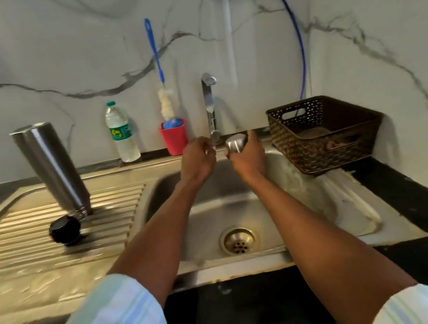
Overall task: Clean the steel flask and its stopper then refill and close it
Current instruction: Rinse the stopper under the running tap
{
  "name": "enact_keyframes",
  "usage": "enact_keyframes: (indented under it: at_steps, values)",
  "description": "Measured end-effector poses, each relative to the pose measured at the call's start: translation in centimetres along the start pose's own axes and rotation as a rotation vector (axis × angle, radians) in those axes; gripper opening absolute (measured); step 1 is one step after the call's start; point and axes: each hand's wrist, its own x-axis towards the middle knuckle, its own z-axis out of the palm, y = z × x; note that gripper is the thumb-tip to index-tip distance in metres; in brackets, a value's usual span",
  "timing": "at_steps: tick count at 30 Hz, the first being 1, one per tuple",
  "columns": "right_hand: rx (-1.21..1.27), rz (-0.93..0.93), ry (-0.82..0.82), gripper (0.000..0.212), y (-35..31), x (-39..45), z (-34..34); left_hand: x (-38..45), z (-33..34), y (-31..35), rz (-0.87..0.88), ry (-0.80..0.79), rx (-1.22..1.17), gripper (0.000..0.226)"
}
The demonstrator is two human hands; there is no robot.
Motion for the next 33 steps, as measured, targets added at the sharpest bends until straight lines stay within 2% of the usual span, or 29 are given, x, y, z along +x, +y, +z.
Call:
enact_keyframes:
  at_steps: [2,5,7,11,13,14,16,19,22,27,33]
  values:
    - [-0.022,-0.045,0.006,0.049,0.8,0.9,0.3,2.8,1.8,0.6,-0.042,0.002,-0.077,0.021]
    - [-0.004,-0.072,-0.011,0.046,2.1,1.5,0.8,6.2,3.2,0.9,-0.120,0.019,-0.184,0.046]
    - [0.016,-0.057,-0.043,0.047,2.7,1.6,1.1,8.2,4.1,0.8,-0.127,0.013,-0.173,0.053]
    - [0.064,-0.109,-0.096,0.045,2.8,1.5,1.7,10.3,5.4,-0.5,-0.164,0.032,-0.065,0.021]
    - [0.050,-0.109,-0.115,0.039,3.0,1.4,2.1,10.6,5.8,-1.2,-0.191,0.058,-0.056,0.018]
    - [0.048,-0.105,-0.125,0.038,3.2,1.4,2.3,10.8,5.8,-1.4,-0.180,0.051,-0.088,0.019]
    - [0.063,-0.100,-0.146,0.039,3.3,1.3,2.7,11.1,5.9,-1.6,-0.144,-0.007,-0.132,0.036]
    - [0.063,-0.096,-0.139,0.040,3.3,1.4,2.9,11.7,6.3,-1.5,-0.154,0.006,-0.079,0.022]
    - [0.059,-0.071,-0.135,0.037,3.5,1.5,2.9,11.8,6.7,-1.7,-0.184,0.066,-0.049,0.019]
    - [0.059,-0.045,-0.167,0.039,3.6,1.6,3.2,11.6,6.7,-2.8,-0.321,0.138,-0.198,0.016]
    - [0.085,-0.031,-0.187,0.033,3.7,1.6,3.1,10.9,6.7,-2.9,-0.448,0.160,-0.404,0.026]
